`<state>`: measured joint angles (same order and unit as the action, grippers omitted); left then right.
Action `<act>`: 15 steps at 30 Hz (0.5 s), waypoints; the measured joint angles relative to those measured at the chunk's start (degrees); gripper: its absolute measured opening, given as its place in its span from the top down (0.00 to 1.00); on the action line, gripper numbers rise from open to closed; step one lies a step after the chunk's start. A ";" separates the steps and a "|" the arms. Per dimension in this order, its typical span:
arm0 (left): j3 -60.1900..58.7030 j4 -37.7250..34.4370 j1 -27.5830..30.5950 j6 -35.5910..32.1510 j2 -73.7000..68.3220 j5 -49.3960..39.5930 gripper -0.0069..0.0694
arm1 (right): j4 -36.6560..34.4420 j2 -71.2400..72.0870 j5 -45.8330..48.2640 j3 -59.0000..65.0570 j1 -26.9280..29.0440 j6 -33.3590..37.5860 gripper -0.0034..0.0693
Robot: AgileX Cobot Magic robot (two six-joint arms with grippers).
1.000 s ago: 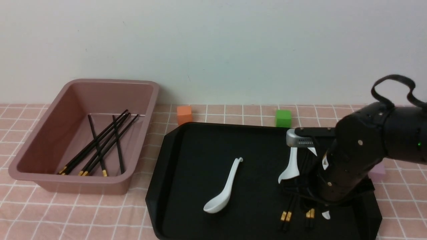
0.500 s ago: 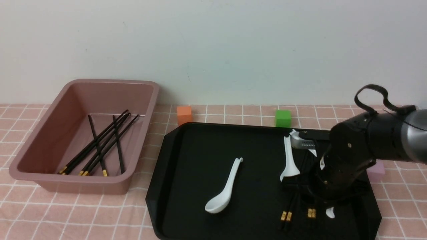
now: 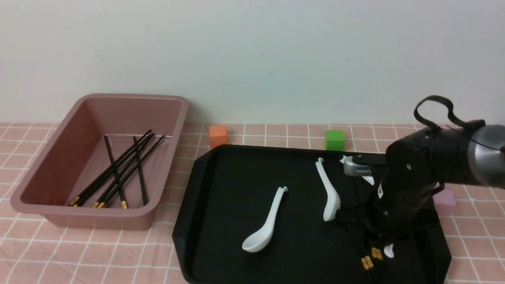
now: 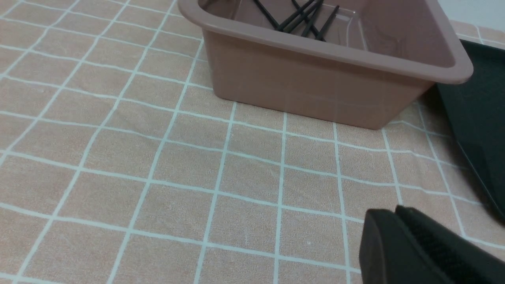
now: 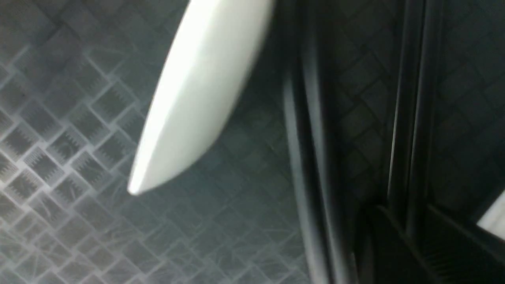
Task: On pink tablecloth take chopsticks from black tray and put them in box.
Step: 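Move the gripper over the chopsticks on the black tray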
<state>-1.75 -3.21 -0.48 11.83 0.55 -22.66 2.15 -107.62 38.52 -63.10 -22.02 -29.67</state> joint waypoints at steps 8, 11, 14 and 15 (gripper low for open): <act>0.00 0.00 0.00 0.00 0.00 0.00 0.86 | -0.81 7.13 6.53 1.03 0.05 1.68 0.76; 0.00 0.00 0.00 0.00 0.00 0.00 0.86 | -0.87 11.21 8.50 1.03 -0.01 2.42 0.76; 0.00 0.00 0.00 0.00 0.00 0.00 0.86 | -1.31 16.86 11.31 -1.39 -2.08 3.84 0.76; 0.00 0.00 0.00 0.00 0.00 0.00 0.86 | -1.55 17.65 11.76 -3.13 -3.46 4.28 0.76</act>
<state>-1.75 -3.21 -0.48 11.83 0.55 -22.66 0.60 -89.97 50.28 -66.24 -25.48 -25.40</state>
